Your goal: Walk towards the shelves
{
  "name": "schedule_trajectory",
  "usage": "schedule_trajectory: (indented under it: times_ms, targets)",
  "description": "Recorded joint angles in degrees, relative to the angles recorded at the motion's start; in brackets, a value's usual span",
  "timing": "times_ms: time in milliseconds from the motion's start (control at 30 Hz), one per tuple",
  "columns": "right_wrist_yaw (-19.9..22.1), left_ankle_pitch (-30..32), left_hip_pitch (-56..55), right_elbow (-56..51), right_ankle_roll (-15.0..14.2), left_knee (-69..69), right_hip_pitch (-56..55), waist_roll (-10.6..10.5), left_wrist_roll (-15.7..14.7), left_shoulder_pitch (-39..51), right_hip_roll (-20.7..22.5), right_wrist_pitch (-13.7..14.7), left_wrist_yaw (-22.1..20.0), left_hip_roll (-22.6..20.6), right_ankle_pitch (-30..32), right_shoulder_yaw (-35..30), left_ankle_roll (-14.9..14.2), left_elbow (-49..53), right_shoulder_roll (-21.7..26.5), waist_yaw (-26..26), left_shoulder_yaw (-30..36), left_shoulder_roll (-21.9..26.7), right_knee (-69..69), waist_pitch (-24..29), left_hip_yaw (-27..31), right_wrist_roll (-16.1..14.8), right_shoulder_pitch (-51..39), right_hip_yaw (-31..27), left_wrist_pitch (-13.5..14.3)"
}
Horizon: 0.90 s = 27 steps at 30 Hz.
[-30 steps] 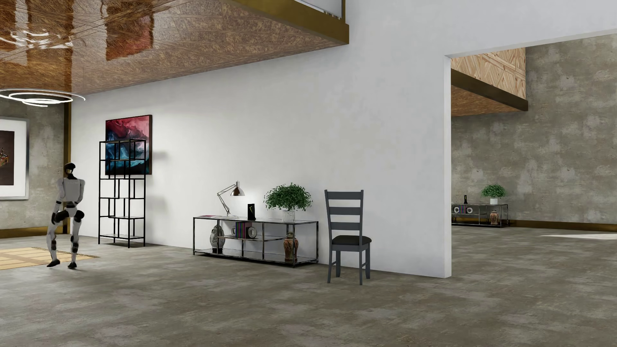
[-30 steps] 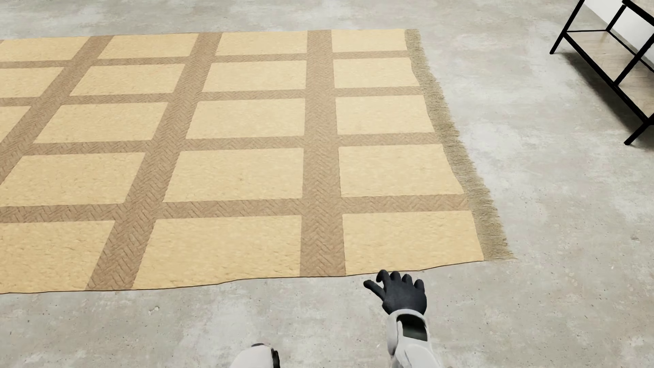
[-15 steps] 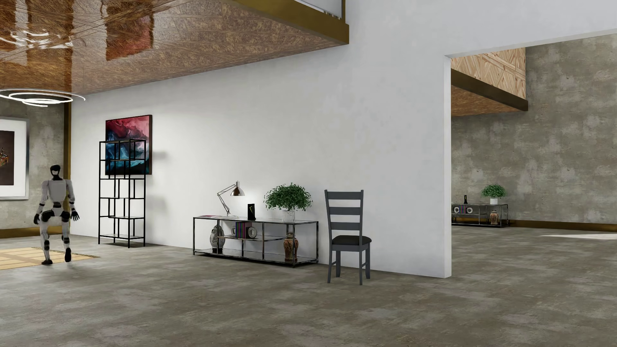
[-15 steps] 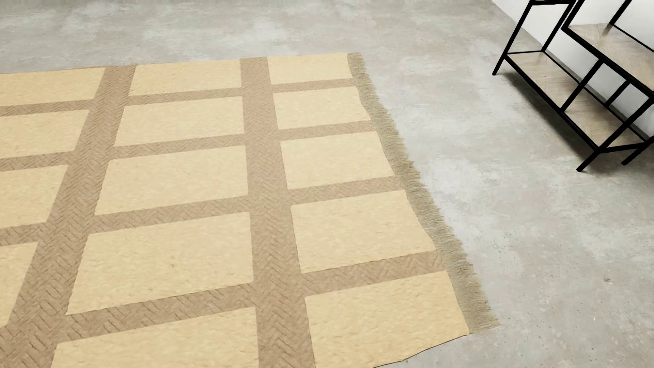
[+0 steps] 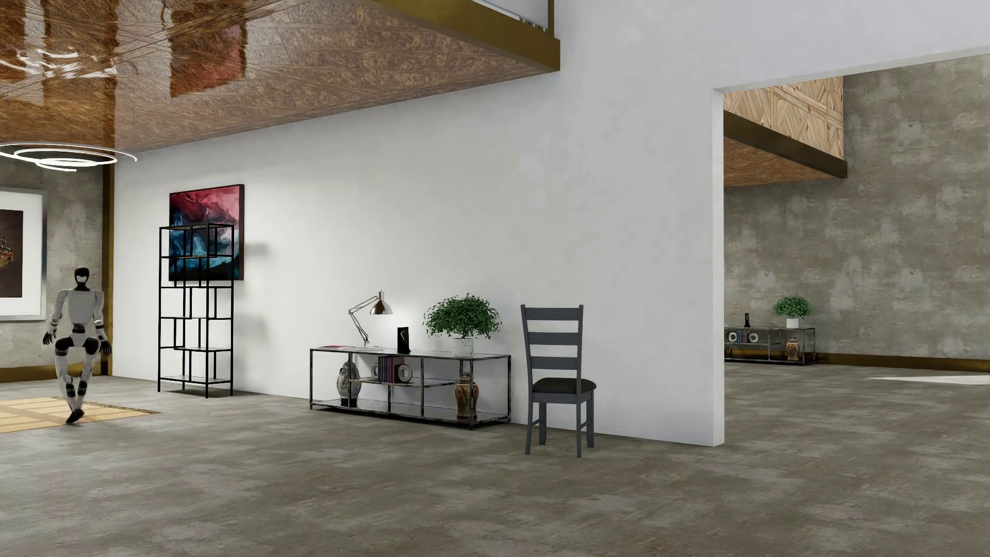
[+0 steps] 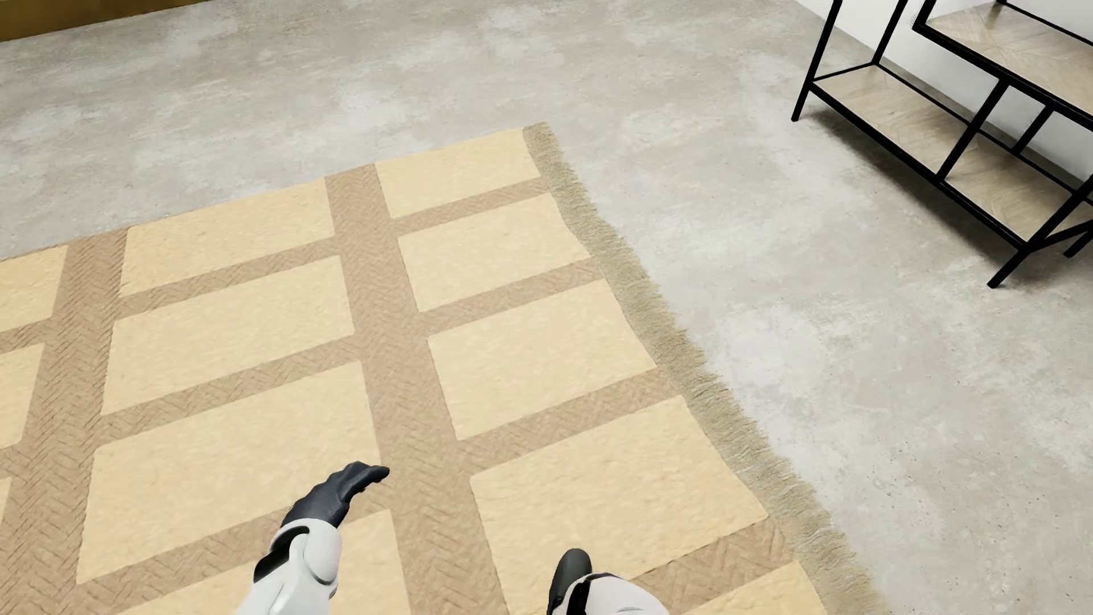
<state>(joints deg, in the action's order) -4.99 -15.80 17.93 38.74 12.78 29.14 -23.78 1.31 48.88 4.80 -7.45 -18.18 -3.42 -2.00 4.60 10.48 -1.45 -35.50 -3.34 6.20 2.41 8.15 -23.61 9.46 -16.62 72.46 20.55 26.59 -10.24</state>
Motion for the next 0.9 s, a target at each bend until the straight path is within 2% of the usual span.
schedule_trajectory:
  times_ms: [67,100,133,167,233,267,333,400,433,467,500,533,567,600,633,700,767,800,867,900]
  targets:
    - [4.1,12.3,-6.9,1.5,0.2,20.4,2.4,-2.4,2.2,-4.1,1.9,-0.4,3.1,5.7,-5.1,2.0,-1.1,-7.3,-2.1,0.4,0.7,-0.6,-4.7,0.2,1.3,-2.6,-2.2,0.2,-4.3]
    - [5.3,18.6,-12.4,3.6,-0.5,31.5,4.2,-3.5,2.2,-6.4,3.4,-1.6,5.5,8.1,-7.5,1.5,0.5,-10.5,-1.9,0.1,-0.3,-1.4,-5.4,0.2,2.9,-1.8,-4.5,-0.3,-6.3]
    - [6.8,18.3,-17.6,5.4,-1.2,39.7,6.7,-4.4,2.5,-8.9,5.2,-2.4,7.7,10.4,-9.3,0.3,0.0,-12.8,-1.7,-0.4,-1.5,-1.8,-5.0,0.3,4.6,-0.5,-7.2,-1.0,-7.8]
    - [9.4,14.9,-22.6,7.3,-1.8,45.3,9.8,-5.1,2.2,-11.8,7.0,-2.4,8.7,12.1,-10.6,-0.7,2.7,-13.8,-1.3,-1.2,-3.1,-2.7,-3.4,0.3,6.0,0.9,-10.1,-2.0,-8.5]
    - [12.2,13.7,-32.1,7.5,-3.1,49.5,15.8,-5.9,2.0,-17.9,10.5,-1.1,8.8,15.3,-12.4,-1.6,3.6,-13.3,-1.2,-3.0,-6.8,-3.6,0.2,0.1,8.4,0.2,-15.7,-5.3,-8.4]
    - [12.6,13.7,-36.3,6.3,-3.7,47.9,18.5,-6.1,1.2,-21.0,11.9,0.4,8.0,16.3,-13.4,-2.0,3.4,-12.0,-1.3,-4.0,-9.4,-4.1,1.7,-0.1,9.6,-1.6,-18.1,-7.3,-7.9]
    - [11.3,13.3,-42.8,3.1,-4.6,37.6,23.4,-6.4,-0.4,-25.7,14.1,3.7,7.1,16.8,-15.8,-5.4,5.0,-9.6,-0.1,-5.8,-13.9,-5.3,4.1,-0.5,11.5,-3.6,-22.2,-11.1,-6.5]
    - [8.4,14.0,-45.4,-0.6,-5.5,16.7,27.6,-6.6,-0.9,-27.9,15.5,5.5,7.3,16.4,-18.2,-9.7,3.2,-8.0,1.8,-6.8,-16.8,-6.3,6.2,-0.8,12.1,-3.9,-26.1,-14.4,-6.1]
    - [7.4,15.3,-45.0,-2.3,-5.9,2.6,29.4,-6.7,-0.3,-28.2,16.0,6.4,7.7,15.2,-19.6,-11.7,3.3,-7.6,2.8,-7.0,-17.3,-6.7,7.0,-1.0,13.3,-3.6,-27.6,-15.7,-6.2]
    - [7.0,16.0,-43.2,-3.6,-6.4,-12.5,31.4,-6.6,-0.1,-28.3,16.1,6.2,7.5,13.4,-21.2,-13.1,1.8,-6.9,3.5,-7.2,-18.0,-7.3,7.8,-1.1,15.9,-3.2,-28.5,-17.0,-6.0]
    - [7.3,13.3,-43.6,-4.6,-7.1,-18.9,33.1,-6.5,0.3,-28.2,16.2,5.6,7.1,12.0,-23.1,-13.9,-1.8,-6.3,3.7,-7.1,-18.5,-7.8,7.3,-1.0,17.7,-3.5,-29.0,-18.1,-6.0]
    - [7.3,13.5,-44.4,-4.9,-8.0,-19.8,34.7,-6.4,0.9,-27.6,15.7,4.9,6.9,11.0,-24.7,-14.2,-5.4,-6.0,4.1,-6.9,-18.5,-8.2,6.1,-0.8,16.0,-4.2,-28.7,-18.5,-6.2]
    - [6.9,17.7,-44.4,-4.6,-8.9,-17.1,36.5,-6.0,1.3,-26.7,14.6,3.3,6.7,9.6,-25.8,-14.3,-2.5,-5.6,4.8,-6.9,-18.4,-8.7,4.7,-0.7,16.5,-4.1,-27.7,-18.5,-6.1]
    - [6.9,20.9,-44.7,-3.9,-10.0,-11.4,38.9,-5.6,1.5,-25.9,13.4,1.8,6.0,8.2,-25.3,-14.2,-0.9,-5.0,5.1,-6.9,-18.6,-9.2,2.6,-0.6,17.5,-4.4,-26.2,-18.5,-5.9]
    - [6.6,22.5,-44.4,-2.2,-10.4,-5.6,40.5,-5.0,1.1,-25.4,12.1,0.4,4.8,7.7,-22.8,-14.2,-1.7,-4.1,5.4,-7.0,-19.2,-9.9,-0.2,-0.5,17.3,-4.5,-24.5,-18.9,-6.0]
    - [3.8,14.5,-43.1,4.2,-10.4,4.0,38.0,-3.2,-1.2,-24.4,8.2,-2.2,1.6,8.0,-12.2,-14.9,0.2,-2.5,6.1,-7.1,-20.6,-11.8,-13.9,0.0,13.6,-2.6,-22.1,-20.1,-5.0]
    - [-0.8,7.9,-39.5,10.9,-14.0,7.5,27.7,-1.2,-2.7,-22.2,2.3,-5.9,-0.8,9.2,-0.6,-14.4,0.1,-3.9,6.1,-6.9,-20.3,-12.1,-35.7,0.6,8.7,-0.1,-20.5,-20.6,-5.3]
    - [-1.2,5.8,-36.9,11.5,-16.5,7.3,22.1,-0.2,-1.9,-20.1,0.0,-6.6,-0.1,9.9,0.9,-13.6,0.0,-5.6,5.6,-6.5,-18.7,-10.8,-43.9,0.8,6.7,0.4,-18.9,-20.9,-5.9]
    - [1.9,2.9,-31.0,8.2,-13.5,5.2,11.3,1.1,2.1,-14.7,-1.6,-5.1,3.7,10.9,-4.3,-10.8,-0.5,-9.8,4.6,-5.3,-13.2,-6.4,-52.9,1.2,3.4,-1.1,-13.8,-20.4,-6.7]
    - [3.8,1.7,-28.1,5.3,-14.3,3.9,6.7,1.5,5.2,-12.0,-2.8,-3.5,5.8,11.0,-4.5,-8.8,-0.7,-11.9,4.4,-4.6,-9.9,-3.6,-53.9,1.3,2.0,-3.1,-10.4,-19.1,-5.9]
